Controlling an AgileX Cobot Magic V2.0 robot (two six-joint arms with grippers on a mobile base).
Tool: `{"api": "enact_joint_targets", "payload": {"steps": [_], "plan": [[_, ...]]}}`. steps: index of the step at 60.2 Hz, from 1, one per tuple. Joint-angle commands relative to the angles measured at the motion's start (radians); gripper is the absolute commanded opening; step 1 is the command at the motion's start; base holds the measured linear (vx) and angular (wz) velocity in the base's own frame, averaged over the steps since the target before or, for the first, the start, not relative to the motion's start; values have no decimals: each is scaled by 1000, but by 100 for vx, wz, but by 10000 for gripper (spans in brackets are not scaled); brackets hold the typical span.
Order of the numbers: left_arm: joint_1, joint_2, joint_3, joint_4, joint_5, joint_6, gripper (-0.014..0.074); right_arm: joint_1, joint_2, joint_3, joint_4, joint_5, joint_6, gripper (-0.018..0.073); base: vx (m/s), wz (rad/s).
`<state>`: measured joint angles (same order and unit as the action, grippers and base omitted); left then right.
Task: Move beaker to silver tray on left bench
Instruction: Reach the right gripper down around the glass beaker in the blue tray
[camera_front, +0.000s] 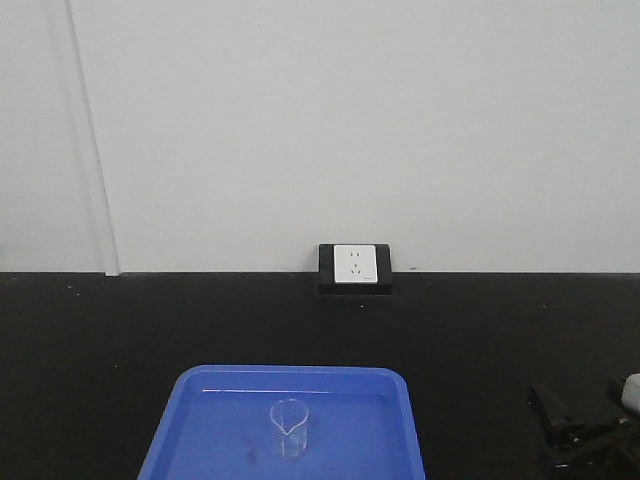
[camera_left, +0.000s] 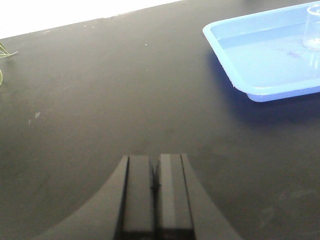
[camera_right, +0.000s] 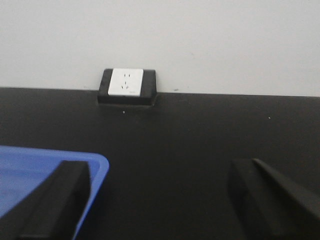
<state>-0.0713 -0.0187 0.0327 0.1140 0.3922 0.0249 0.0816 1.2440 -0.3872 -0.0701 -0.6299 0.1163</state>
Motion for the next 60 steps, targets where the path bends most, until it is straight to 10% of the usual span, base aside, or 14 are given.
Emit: {"api": "enact_joint_targets", "payload": {"steps": [1,20,60], "plan": [[-3,-7,20,-1,-83,-2,1,-4,-18,-33,-28,-157,64,727,0,0],[-3,-7,20,-1,-83,-2,1,17,193,-143,-502,-204,336,687,0,0],[-3,-7,20,-1,-83,-2,1,318,857,-676,-544,-176,353,656,0,0]]}}
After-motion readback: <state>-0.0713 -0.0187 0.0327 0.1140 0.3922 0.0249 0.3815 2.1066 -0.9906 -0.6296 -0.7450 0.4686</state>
